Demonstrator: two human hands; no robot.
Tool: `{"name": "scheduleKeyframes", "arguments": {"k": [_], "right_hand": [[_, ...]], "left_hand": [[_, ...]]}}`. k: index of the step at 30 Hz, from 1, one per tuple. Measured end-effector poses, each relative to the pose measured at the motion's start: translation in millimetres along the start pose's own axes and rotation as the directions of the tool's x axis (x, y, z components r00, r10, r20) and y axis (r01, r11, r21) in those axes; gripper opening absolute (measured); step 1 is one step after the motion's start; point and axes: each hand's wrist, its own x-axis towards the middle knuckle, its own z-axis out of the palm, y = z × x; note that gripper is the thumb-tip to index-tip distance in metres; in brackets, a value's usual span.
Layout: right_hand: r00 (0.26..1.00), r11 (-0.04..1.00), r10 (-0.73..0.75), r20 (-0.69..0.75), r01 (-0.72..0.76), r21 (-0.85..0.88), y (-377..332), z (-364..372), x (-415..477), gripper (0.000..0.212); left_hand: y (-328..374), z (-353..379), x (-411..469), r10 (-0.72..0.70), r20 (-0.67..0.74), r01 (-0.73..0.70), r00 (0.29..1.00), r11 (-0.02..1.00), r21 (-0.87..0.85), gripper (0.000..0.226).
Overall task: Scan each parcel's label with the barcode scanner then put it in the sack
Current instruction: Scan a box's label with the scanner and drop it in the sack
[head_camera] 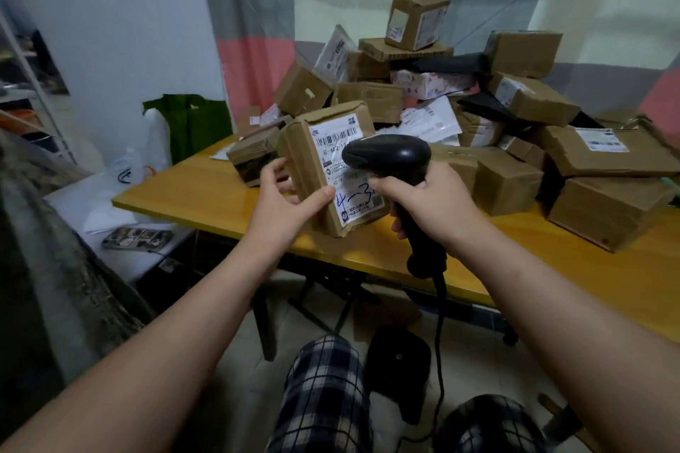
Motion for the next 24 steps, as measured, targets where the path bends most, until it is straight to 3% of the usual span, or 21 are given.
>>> {"name": "scheduleKeyframes", "arguments": {"k": [5, 9, 13, 17, 24], "right_hand": [[0.968, 0.986, -0.133, 0.213, 0.107, 0.129, -4.8, 91.2, 23.3, 0.016], [0.915, 0.973, -0.161, 0.369, 0.086, 0.213, -2.8, 163.8, 23.6, 0.021], [0.83, 0.976, -0.186, 0.526, 0.097, 0.193, 5.3, 223.4, 15.2, 0.031], [0.779, 0.983, -0.163, 0.605, 0.073, 0.17, 16.2, 266.9, 1.0, 0.051], [0.79, 0.997, -0.067, 0.61, 0.039, 0.06, 61.9, 338.6, -20.6, 0.034]], "left_hand": [[-24.9, -88.3, -33.7, -0.022, -0.234, 0.021, 0.972, 1.0, -0.006, 0.08], [-52.3, -152.0, -80.9, -0.072, -0.449, 0.087, 0.89, 0.996, 0.012, 0.076], [-80.7, -206.7, -127.6, -0.126, -0.579, 0.188, 0.805, 0.981, 0.048, 0.087], [-107.5, -247.4, -162.6, -0.147, -0.695, 0.289, 0.704, 0.953, 0.09, 0.095], [-164.9, -293.3, -188.5, -0.183, -0.809, 0.55, 0.558, 0.812, 0.196, 0.102]]}}
